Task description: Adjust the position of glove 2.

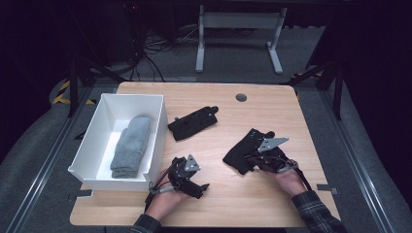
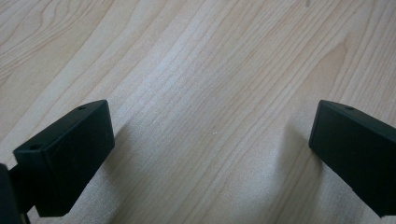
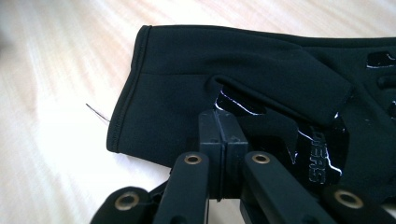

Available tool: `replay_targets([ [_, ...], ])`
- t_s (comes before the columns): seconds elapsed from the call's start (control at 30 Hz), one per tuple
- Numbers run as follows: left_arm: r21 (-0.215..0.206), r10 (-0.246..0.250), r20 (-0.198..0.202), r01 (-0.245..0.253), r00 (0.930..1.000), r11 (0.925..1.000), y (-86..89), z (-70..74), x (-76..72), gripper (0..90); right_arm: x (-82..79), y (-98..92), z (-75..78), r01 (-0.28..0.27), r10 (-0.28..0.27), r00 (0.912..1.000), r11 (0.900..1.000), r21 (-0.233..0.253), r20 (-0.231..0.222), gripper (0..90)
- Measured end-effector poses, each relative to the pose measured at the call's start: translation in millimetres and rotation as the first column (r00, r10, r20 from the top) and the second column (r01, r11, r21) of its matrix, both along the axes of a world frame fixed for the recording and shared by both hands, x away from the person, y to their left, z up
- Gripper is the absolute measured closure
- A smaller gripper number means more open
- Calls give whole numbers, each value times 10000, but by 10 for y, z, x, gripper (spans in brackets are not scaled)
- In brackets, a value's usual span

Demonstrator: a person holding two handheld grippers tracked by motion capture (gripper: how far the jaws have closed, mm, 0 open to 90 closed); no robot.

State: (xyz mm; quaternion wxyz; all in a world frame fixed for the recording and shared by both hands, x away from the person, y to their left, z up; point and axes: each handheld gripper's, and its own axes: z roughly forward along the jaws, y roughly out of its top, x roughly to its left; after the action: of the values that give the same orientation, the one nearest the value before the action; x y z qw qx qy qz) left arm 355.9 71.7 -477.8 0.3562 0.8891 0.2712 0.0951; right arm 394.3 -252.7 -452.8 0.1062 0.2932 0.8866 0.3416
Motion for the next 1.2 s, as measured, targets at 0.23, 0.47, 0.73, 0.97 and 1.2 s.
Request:
replay_targets([
  [0.23, -1, -6, 23, 6, 10000, 10000, 1, -1, 1, 5, -195, -125, 13, -141, 140, 9997, 9999, -29, -196, 900],
  [0.47, -20, 2, 10, -2, 10000, 10000, 0, -2, 0, 5, -480, -255, 14, -293, 293, 9989, 9996, 26, -360, 900],
  [0.73, 7, 2, 11, -2, 10000, 10000, 1, 1, 1, 5, -633, -377, 91, -141, 143, 9999, 9992, 375, -47, 900],
  [0.97, -3, 0, -2, 0, 10000, 10000, 0, 0, 0, 5, -252, -393, 167, 972, -999, 9941, 9932, 633, 411, 900],
  [1.2, 1, -3, -1, 3, 10000, 10000, 0, 0, 0, 5, 123, -394, 176, 1980, -2026, 9773, 9775, 727, 625, 900],
])
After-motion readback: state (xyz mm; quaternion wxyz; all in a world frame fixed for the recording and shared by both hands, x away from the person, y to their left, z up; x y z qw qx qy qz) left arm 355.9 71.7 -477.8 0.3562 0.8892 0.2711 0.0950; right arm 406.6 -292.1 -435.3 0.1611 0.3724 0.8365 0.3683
